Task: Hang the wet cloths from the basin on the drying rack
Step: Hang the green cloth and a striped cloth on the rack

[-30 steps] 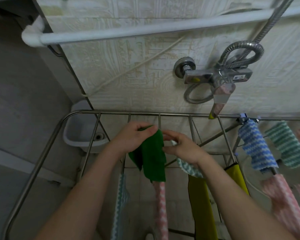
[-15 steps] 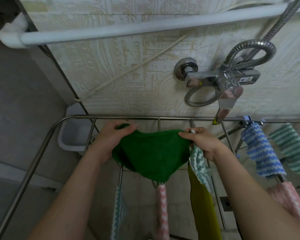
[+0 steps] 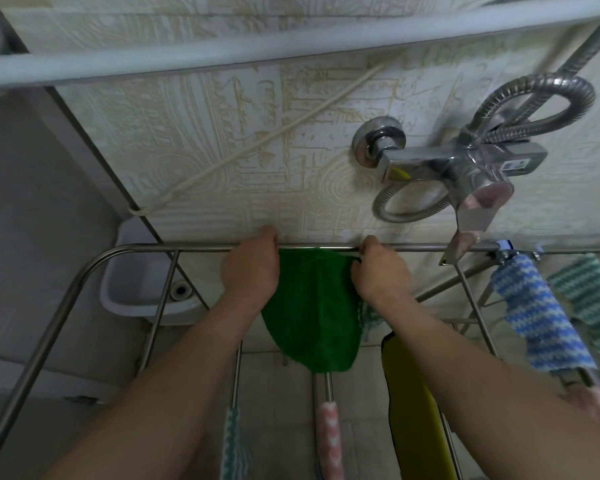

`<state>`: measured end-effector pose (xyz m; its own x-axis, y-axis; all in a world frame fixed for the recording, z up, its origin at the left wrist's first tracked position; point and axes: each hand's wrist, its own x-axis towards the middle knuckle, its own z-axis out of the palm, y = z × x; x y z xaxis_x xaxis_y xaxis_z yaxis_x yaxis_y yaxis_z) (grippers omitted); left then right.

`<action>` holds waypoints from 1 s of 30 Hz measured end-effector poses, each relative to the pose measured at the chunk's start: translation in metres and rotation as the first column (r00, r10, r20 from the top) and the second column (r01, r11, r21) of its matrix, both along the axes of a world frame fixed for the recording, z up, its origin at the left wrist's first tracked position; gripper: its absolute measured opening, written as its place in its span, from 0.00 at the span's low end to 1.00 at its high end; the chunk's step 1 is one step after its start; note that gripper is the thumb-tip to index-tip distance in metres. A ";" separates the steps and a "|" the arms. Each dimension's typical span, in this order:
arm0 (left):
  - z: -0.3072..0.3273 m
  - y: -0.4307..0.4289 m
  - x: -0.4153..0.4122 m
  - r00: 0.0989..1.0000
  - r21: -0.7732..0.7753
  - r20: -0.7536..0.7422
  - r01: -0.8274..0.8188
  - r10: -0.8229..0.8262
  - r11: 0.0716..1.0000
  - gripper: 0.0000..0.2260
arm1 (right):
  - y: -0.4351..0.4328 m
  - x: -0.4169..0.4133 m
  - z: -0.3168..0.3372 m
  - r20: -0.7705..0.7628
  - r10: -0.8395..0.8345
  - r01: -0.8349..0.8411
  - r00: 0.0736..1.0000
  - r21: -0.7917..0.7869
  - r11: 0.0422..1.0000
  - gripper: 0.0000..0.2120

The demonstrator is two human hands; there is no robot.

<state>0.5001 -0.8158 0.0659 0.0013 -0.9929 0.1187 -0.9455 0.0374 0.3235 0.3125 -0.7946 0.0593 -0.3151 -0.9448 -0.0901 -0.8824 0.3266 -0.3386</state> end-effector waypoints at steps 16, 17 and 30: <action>-0.037 0.000 -0.028 0.770 0.262 -0.638 0.245 -0.023 0.933 0.12 | -0.005 0.021 -0.002 0.866 -0.207 0.100 0.455 0.181 0.978 0.09; -0.038 0.000 -0.030 0.722 0.298 -0.691 0.239 0.036 0.924 0.11 | -0.004 0.021 0.001 0.884 -0.232 0.103 0.406 0.208 0.973 0.08; -0.033 0.001 -0.039 0.704 0.299 -0.647 -0.117 0.292 0.947 0.07 | -0.008 0.022 -0.010 0.690 -0.146 0.120 0.709 0.086 0.989 0.07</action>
